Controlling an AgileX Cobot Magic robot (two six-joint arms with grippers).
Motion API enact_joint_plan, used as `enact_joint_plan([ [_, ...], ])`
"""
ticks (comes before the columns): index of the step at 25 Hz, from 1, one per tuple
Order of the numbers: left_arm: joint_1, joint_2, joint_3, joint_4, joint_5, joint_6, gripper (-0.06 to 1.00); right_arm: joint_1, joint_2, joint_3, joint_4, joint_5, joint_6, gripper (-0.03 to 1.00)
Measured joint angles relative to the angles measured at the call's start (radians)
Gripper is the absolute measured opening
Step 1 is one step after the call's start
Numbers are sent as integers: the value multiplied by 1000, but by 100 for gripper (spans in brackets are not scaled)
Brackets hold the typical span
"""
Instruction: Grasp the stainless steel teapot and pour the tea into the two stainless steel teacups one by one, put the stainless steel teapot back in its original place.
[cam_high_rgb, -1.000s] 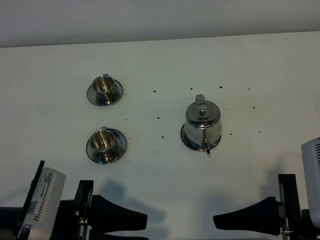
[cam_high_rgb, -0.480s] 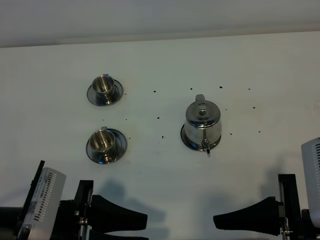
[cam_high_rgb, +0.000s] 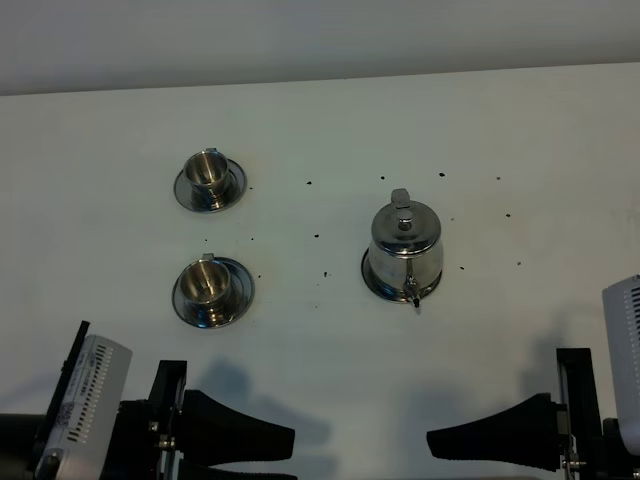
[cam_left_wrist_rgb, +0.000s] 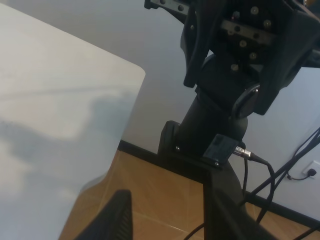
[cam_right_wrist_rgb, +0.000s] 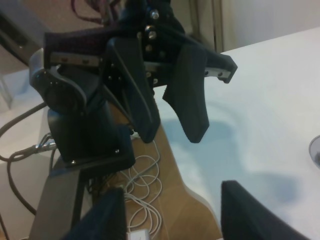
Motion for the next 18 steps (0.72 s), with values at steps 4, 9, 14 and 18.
enact_joint_plan([
  [4, 0, 0, 0, 0, 0, 0, 38, 0, 0, 0, 0, 0, 0, 42],
  [9, 0, 0, 0, 0, 0, 0, 38, 0, 0, 0, 0, 0, 0, 42],
  [14, 0, 0, 0, 0, 0, 0, 38, 0, 0, 0, 0, 0, 0, 42],
  [18, 0, 0, 0, 0, 0, 0, 38, 0, 0, 0, 0, 0, 0, 42],
])
